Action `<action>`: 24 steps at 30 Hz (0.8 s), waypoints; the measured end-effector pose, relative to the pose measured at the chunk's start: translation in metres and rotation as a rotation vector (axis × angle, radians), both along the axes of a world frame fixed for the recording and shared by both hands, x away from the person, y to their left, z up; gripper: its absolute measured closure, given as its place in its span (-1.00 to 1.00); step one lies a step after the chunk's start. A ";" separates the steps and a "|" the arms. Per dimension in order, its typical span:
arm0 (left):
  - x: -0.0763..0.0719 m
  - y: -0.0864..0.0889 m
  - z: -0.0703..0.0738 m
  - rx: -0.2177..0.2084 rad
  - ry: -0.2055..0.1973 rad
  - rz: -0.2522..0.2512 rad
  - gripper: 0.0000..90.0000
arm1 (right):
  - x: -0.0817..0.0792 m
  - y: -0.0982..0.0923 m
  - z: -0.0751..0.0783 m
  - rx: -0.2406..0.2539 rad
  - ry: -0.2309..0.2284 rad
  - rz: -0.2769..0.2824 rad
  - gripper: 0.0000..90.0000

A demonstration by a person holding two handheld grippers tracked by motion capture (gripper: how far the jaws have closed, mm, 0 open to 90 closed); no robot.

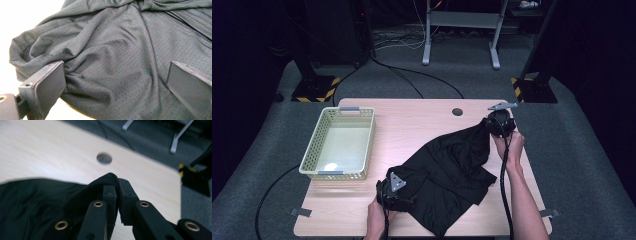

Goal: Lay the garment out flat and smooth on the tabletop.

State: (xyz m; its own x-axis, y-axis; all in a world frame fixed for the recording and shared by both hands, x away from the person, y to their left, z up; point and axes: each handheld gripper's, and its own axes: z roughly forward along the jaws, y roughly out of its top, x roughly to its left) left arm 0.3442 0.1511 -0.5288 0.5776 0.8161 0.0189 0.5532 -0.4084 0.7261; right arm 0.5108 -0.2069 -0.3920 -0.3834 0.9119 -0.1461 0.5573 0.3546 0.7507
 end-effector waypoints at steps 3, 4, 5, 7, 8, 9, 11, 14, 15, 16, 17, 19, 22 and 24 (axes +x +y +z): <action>0.000 0.000 0.000 -0.003 0.001 -0.003 -0.96 | 0.001 -0.003 -0.015 0.033 0.087 0.002 0.60; 0.001 0.002 0.000 -0.014 0.006 0.001 -0.97 | -0.002 -0.006 -0.029 0.046 0.149 -0.002 0.32; 0.001 0.002 0.000 -0.014 0.006 0.001 -0.96 | -0.002 -0.006 -0.029 0.046 0.149 -0.002 0.32; 0.002 0.003 0.001 -0.014 0.008 0.018 -0.97 | -0.008 -0.011 -0.039 0.073 0.167 -0.009 0.10; 0.002 0.003 0.002 -0.003 0.007 0.031 -0.97 | -0.011 -0.014 -0.042 0.093 0.174 -0.009 0.02; 0.001 0.002 0.005 0.000 0.001 0.039 -0.99 | -0.014 -0.017 -0.044 0.113 0.172 -0.011 -0.07; 0.001 -0.002 0.014 -0.020 -0.022 0.032 -1.00 | -0.022 -0.020 -0.046 0.157 0.176 -0.004 -0.14; 0.006 -0.017 0.025 -0.009 -0.043 -0.006 -1.00 | -0.032 -0.012 -0.053 0.198 0.209 0.047 -0.25; 0.008 -0.025 0.026 0.001 -0.043 -0.026 -1.00 | -0.035 0.001 -0.063 0.185 0.237 0.072 -0.27; 0.015 -0.039 0.025 0.027 -0.027 -0.054 -1.00 | -0.037 0.007 -0.069 0.173 0.248 0.079 -0.27; 0.015 -0.039 0.025 0.027 -0.027 -0.054 -1.00 | -0.037 0.007 -0.069 0.173 0.248 0.079 -0.27; 0.020 -0.049 0.020 0.061 -0.007 -0.067 -1.00 | -0.038 0.018 -0.081 0.133 0.255 0.068 -0.22; 0.024 -0.055 0.012 0.096 0.026 -0.078 -1.00 | -0.037 0.025 -0.098 0.154 0.272 0.056 0.02; 0.024 -0.051 0.007 0.067 0.038 -0.073 -0.99 | -0.036 0.027 -0.106 0.156 0.275 0.056 0.22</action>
State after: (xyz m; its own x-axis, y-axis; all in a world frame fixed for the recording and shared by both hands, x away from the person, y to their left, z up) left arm 0.3684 0.0998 -0.5217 0.6371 0.7692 0.0494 0.5465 -0.4961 0.6747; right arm 0.4746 -0.1800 -0.4976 -0.4398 0.8914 0.1094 0.7293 0.2834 0.6227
